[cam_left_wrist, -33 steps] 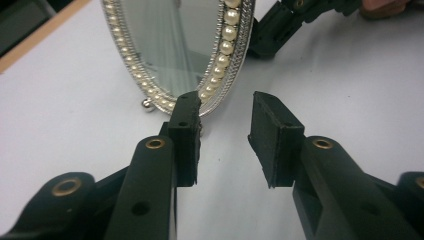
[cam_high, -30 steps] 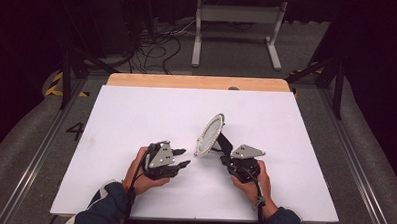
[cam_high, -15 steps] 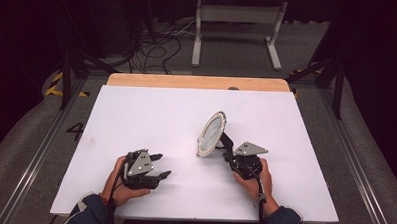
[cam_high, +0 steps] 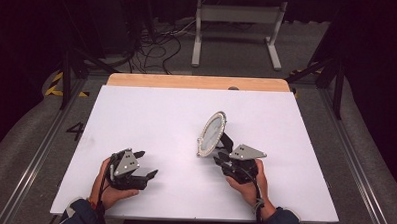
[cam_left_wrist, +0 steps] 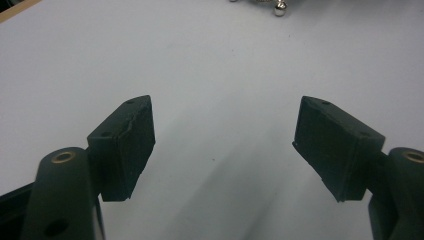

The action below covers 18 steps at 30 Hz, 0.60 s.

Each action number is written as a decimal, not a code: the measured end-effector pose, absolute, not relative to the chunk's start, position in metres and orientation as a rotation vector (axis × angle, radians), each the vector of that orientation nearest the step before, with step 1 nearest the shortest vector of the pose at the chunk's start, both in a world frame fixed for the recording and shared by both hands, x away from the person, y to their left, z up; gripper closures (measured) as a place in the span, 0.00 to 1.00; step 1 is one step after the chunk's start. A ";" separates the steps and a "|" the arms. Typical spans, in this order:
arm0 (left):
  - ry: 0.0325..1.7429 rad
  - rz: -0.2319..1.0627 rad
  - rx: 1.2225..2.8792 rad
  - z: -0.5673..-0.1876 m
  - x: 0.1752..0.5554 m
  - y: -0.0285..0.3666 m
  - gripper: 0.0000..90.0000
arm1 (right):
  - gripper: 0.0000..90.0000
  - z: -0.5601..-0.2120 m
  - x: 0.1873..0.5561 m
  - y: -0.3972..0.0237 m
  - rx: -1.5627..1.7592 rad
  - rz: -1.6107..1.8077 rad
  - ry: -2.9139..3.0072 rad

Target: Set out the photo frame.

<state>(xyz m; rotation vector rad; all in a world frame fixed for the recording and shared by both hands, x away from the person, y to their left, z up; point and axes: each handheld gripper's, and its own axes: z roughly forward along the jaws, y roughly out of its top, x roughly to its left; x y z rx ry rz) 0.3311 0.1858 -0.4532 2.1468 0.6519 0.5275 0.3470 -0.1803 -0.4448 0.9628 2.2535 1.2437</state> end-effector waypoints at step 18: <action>0.650 0.517 2.173 -0.457 0.333 0.184 0.28 | 0.50 -0.445 0.359 -0.154 1.090 1.293 2.188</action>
